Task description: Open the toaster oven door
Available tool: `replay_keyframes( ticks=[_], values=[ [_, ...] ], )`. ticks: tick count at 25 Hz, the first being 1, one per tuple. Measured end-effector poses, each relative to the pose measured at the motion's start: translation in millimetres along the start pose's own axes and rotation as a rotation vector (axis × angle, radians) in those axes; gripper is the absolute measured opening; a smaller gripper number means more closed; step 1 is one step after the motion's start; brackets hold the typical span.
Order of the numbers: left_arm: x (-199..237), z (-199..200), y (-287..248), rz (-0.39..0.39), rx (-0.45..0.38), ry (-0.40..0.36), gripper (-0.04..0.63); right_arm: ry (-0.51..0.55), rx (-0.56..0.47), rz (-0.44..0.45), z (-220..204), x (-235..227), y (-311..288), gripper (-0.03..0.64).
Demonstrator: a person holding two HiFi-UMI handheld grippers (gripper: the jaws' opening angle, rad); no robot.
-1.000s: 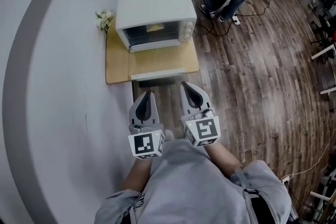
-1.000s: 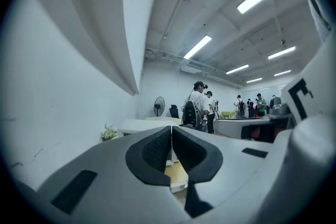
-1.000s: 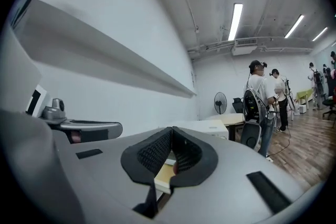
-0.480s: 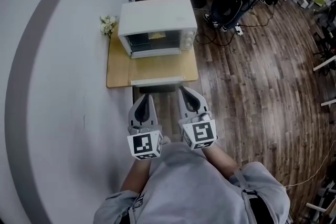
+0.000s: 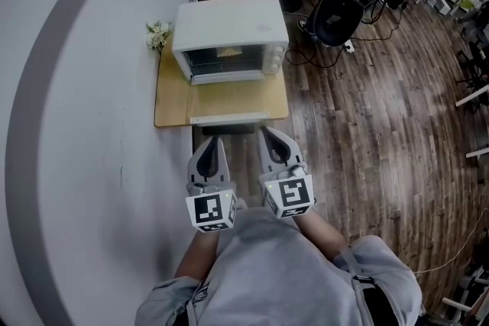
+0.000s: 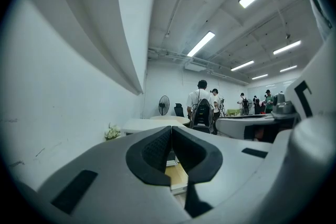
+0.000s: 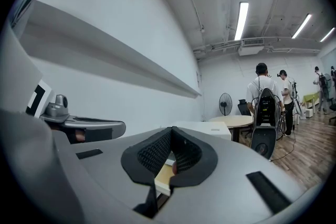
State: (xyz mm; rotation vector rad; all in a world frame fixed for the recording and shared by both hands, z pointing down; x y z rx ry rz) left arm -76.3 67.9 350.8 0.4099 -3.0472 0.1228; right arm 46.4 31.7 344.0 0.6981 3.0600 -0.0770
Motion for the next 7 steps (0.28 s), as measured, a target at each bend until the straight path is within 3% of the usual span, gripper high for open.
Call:
replay_keyframes(
  ticks=[7],
  values=[
    [4.9, 0.2, -3.9, -0.001, -0.001, 0.002, 0.005, 0.0, 0.005, 0.002, -1.1, 2.1, -5.3, -0.003]
  ],
)
Point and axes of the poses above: the fingertips, and each gripper's own axes: y backward along the fingers, x to its left, z out of its top, the point moved 3 cm from there along y, backward along the fingers, and after that the axes turned 9 degrees about -z, right-handed, at the moved point
